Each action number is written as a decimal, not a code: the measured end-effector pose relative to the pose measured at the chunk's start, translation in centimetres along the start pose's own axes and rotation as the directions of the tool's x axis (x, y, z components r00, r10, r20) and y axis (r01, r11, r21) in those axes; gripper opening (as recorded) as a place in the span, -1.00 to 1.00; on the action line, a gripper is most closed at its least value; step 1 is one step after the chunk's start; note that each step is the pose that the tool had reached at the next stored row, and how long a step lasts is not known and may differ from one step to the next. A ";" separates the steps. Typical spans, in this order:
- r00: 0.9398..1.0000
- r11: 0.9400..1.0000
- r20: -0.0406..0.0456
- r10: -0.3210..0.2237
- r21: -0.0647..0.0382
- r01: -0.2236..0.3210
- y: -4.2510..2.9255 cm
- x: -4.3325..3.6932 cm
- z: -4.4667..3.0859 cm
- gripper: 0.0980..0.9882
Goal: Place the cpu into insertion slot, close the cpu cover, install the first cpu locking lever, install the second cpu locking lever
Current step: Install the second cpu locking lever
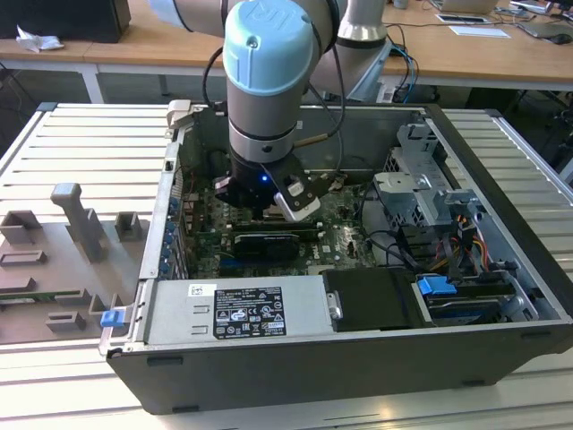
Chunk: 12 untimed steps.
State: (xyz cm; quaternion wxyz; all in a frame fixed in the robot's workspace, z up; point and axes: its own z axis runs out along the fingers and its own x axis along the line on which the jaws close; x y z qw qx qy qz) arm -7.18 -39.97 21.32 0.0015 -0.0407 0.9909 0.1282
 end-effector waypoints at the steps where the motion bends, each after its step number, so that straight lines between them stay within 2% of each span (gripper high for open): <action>1: 1.000 1.000 0.000 -0.001 -0.001 0.001 -0.07 0.01 0.27 -0.98; 3: 1.000 1.000 0.000 -0.002 -0.004 0.002 -0.26 0.03 1.01 -0.98; 5: 1.000 1.000 0.000 -0.005 -0.016 0.005 -0.35 0.13 1.34 -0.98; 10: 1.000 0.999 0.001 -0.008 -0.034 0.008 -0.43 0.37 1.78 -0.98; 12: 1.000 0.999 0.001 -0.008 -0.035 0.008 -0.43 0.57 1.81 -0.98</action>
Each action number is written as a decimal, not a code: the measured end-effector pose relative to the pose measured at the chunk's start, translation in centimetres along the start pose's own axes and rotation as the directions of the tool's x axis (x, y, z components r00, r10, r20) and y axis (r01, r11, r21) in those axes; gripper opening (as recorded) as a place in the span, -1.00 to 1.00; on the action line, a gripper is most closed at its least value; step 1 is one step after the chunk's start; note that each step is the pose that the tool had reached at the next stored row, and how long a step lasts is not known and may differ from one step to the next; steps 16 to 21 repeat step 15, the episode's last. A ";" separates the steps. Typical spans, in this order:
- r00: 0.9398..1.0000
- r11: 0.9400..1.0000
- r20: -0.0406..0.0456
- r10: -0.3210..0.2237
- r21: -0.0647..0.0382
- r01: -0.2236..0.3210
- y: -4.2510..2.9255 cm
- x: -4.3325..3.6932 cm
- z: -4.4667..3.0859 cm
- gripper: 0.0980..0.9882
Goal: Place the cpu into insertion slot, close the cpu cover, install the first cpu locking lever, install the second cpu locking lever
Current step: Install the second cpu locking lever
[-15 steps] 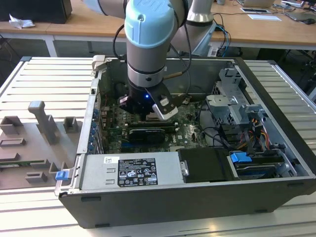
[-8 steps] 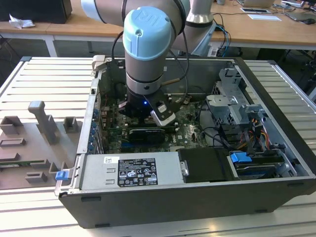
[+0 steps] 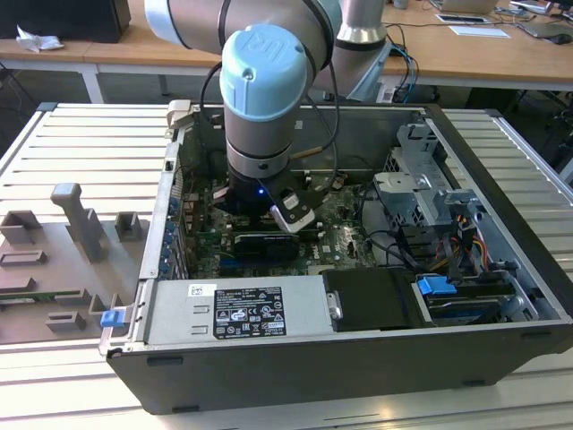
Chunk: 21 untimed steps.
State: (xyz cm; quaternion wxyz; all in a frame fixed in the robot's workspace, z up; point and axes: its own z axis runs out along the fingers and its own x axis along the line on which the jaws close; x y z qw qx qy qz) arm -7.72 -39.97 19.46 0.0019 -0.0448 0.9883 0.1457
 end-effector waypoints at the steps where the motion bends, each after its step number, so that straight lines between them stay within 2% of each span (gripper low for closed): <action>1: 1.000 1.000 0.000 0.000 0.000 0.000 0.01 0.03 0.00 -0.98; 4: 1.000 1.000 0.000 0.000 -0.001 0.000 0.16 0.03 -0.51 -0.98; 9: 1.000 1.000 0.000 0.000 0.000 0.000 0.60 0.01 -1.96 -0.98; 12: 1.000 1.000 0.000 0.000 0.000 0.000 0.75 0.00 -2.47 -0.98; 21: 1.000 1.000 0.000 0.000 0.000 0.000 0.78 -0.01 -2.54 -0.98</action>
